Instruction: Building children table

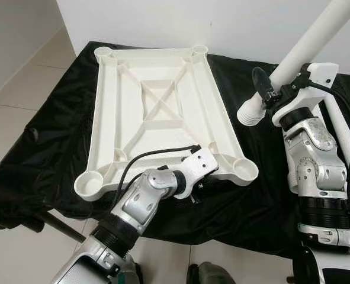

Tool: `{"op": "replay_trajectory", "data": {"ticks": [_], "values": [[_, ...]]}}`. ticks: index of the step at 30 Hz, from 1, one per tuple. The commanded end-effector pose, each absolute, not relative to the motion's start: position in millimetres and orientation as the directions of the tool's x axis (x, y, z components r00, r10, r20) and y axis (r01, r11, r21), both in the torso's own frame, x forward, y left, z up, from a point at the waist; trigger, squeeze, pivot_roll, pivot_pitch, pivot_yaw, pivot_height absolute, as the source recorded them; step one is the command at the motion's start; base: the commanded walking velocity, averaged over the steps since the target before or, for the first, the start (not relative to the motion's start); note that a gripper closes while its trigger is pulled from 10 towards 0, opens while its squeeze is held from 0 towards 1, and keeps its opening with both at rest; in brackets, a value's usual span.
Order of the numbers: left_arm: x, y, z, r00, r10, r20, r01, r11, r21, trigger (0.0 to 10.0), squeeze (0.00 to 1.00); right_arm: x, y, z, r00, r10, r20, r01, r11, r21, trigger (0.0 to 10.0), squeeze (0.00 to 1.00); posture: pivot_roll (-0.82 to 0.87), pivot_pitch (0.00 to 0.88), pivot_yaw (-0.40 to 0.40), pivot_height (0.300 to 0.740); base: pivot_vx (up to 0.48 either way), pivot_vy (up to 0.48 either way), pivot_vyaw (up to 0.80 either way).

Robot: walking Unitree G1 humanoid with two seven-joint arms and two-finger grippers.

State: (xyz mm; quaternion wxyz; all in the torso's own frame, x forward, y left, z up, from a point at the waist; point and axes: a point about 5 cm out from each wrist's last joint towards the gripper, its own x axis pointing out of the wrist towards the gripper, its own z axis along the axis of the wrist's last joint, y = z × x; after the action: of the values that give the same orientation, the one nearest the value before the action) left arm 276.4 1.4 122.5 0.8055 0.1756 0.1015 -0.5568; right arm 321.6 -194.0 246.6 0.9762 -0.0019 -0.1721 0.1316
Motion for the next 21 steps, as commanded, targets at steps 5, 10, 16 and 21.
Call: {"op": "replay_trajectory", "data": {"ticks": [5, 10, 16, 21], "values": [[280.6, 7.2, 116.0, 0.351, -0.841, -0.412, 0.936, 0.298, 0.189, 10.0, 0.0, 313.8, -194.1, 236.6, 0.914, 0.293, 0.282, -0.289, 0.956, -0.056, 10.0, 0.0, -0.05, 0.072, -0.026, 0.74, 0.0, 0.0, 0.0], [283.6, 9.2, 117.8, 0.357, -0.838, -0.412, 0.933, 0.295, 0.207, 10.0, 0.0, 303.0, -188.6, 225.7, 0.901, 0.374, 0.22, -0.369, 0.927, -0.067, 10.0, 0.0, -0.05, 0.067, -0.029, 0.74, 0.0, 0.0, 0.0], [286.5, 12.0, 117.7, 0.37, -0.831, -0.415, 0.927, 0.304, 0.218, 10.0, 0.0, 294.1, -187.6, 220.9, 0.882, 0.437, 0.176, -0.429, 0.899, -0.082, 10.0, 0.0, -0.06, 0.06, -0.03, 0.74, 0.0, 0.0, 0.0], [289.2, 13.5, 119.0, 0.381, -0.829, -0.411, 0.923, 0.316, 0.219, 10.0, 0.0, 288.1, -188.5, 221.0, 0.866, 0.476, 0.149, -0.467, 0.879, -0.094, 10.0, 0.0, -0.06, 0.058, -0.032, 0.74, 0.0, 0.0, 0.0]]}}
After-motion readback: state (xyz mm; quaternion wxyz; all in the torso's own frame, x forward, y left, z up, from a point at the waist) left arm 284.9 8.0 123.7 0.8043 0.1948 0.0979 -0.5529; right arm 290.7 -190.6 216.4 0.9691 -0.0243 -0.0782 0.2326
